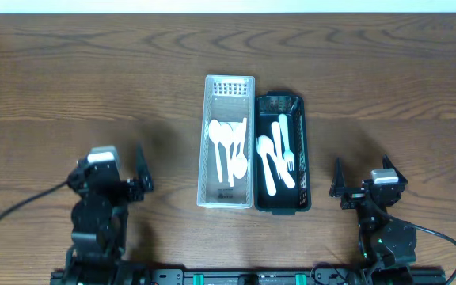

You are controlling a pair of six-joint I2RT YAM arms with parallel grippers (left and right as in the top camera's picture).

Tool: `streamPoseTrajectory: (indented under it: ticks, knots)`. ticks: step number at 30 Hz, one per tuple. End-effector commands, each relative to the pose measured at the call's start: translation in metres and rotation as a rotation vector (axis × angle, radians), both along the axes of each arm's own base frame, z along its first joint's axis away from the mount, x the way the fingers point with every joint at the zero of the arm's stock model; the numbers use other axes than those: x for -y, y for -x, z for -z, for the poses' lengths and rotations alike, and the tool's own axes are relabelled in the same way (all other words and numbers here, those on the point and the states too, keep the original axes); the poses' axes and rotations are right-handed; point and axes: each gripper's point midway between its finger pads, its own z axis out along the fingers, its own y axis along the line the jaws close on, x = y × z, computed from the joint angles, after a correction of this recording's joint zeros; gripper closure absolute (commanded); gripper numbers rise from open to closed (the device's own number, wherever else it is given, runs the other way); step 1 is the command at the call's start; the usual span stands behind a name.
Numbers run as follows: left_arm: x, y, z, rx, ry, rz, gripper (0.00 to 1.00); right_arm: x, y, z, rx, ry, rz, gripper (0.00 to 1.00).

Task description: Pack container

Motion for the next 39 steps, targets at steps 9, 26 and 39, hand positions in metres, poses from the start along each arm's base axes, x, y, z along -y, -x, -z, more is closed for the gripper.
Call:
streamPoseTrajectory:
  ticks: [9, 26, 39]
  knots:
    - [0.013, 0.021, 0.056, -0.015, 0.007, 0.093, 0.02, 0.0, 0.0, 0.001, 0.0, 0.012, -0.003, 0.01]
    - [0.025, -0.004, 0.071, 0.154, -0.043, 0.161, 0.02, 0.0, 0.0, 0.001, 0.0, 0.012, -0.003, 0.01]
    - [0.025, -0.004, 0.071, 0.153, -0.042, 0.16, 0.02, 0.0, 0.0, 0.001, 0.0, 0.012, -0.003, 0.01]
